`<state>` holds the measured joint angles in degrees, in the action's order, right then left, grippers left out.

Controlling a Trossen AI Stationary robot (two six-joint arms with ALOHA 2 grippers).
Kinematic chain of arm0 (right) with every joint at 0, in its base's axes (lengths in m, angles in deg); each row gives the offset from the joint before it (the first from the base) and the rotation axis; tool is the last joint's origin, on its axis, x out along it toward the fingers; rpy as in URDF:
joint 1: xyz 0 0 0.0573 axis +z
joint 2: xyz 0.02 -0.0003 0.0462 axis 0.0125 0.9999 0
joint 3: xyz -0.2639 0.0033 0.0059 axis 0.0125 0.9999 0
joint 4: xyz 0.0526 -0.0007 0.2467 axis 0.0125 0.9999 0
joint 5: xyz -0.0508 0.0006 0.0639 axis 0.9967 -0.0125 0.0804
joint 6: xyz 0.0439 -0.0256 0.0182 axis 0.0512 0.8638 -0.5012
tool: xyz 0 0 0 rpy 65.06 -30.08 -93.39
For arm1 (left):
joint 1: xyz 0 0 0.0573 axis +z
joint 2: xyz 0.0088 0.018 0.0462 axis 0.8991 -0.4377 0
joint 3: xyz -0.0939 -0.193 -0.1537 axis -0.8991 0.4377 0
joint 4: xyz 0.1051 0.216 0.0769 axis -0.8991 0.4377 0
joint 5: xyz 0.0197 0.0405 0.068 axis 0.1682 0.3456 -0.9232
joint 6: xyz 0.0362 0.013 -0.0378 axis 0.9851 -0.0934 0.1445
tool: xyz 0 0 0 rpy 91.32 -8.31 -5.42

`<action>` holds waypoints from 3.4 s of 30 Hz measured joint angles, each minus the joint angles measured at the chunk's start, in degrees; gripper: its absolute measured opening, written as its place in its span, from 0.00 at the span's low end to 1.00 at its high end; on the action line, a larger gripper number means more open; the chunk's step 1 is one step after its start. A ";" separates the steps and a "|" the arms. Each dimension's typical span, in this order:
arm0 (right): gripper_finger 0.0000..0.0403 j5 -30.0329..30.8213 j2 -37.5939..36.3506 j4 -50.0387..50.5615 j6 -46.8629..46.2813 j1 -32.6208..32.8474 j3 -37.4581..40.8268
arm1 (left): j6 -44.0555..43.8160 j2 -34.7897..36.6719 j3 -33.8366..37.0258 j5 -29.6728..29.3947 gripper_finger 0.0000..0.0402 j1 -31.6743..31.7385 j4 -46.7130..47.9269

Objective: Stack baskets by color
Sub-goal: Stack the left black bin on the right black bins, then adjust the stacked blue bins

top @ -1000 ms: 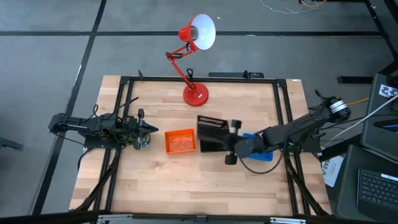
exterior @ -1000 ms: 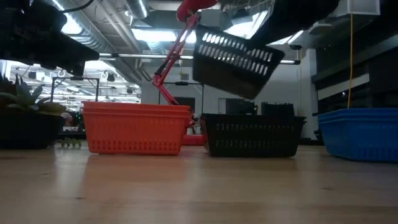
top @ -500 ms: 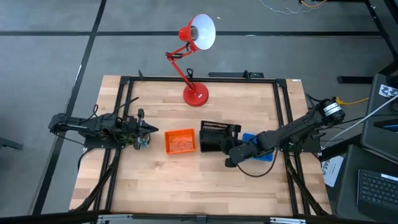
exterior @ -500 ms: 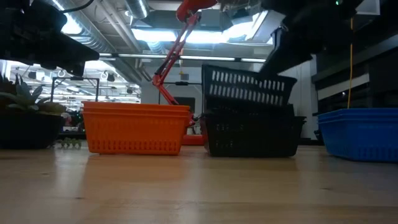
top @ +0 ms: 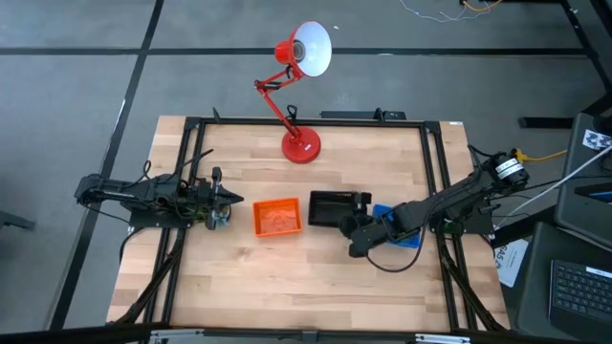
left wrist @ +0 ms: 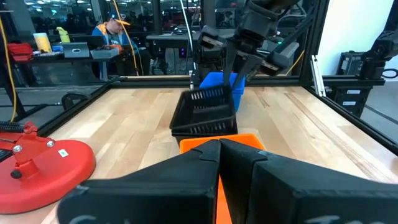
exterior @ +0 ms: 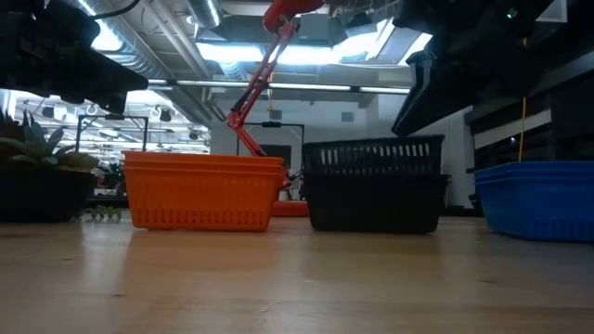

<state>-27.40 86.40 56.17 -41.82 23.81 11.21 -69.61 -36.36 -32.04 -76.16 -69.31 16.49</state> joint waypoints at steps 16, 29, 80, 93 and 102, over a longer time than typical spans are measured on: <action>0.22 -1.29 1.53 -4.95 1.31 -0.85 -1.70 | 0.00 0.00 0.00 0.00 0.00 0.01 0.01; 0.22 -1.50 8.68 -8.10 1.47 -2.93 -1.70 | -0.03 0.02 0.00 0.00 0.00 0.00 0.01; 0.22 -42.47 -7.88 58.69 -87.37 21.64 -4.70 | -1.57 0.00 0.00 0.00 0.00 0.01 0.01; 0.22 -39.44 -8.07 49.57 -99.38 20.68 8.83 | -1.54 0.00 0.00 0.00 0.00 0.00 -0.01; 0.22 -29.59 -7.96 43.39 -99.27 17.46 11.42 | -1.52 0.02 0.00 0.00 0.00 0.00 -0.01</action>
<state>-56.99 78.45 99.56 -141.09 41.27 22.63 -71.13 -36.34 -32.04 -76.16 -69.31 16.49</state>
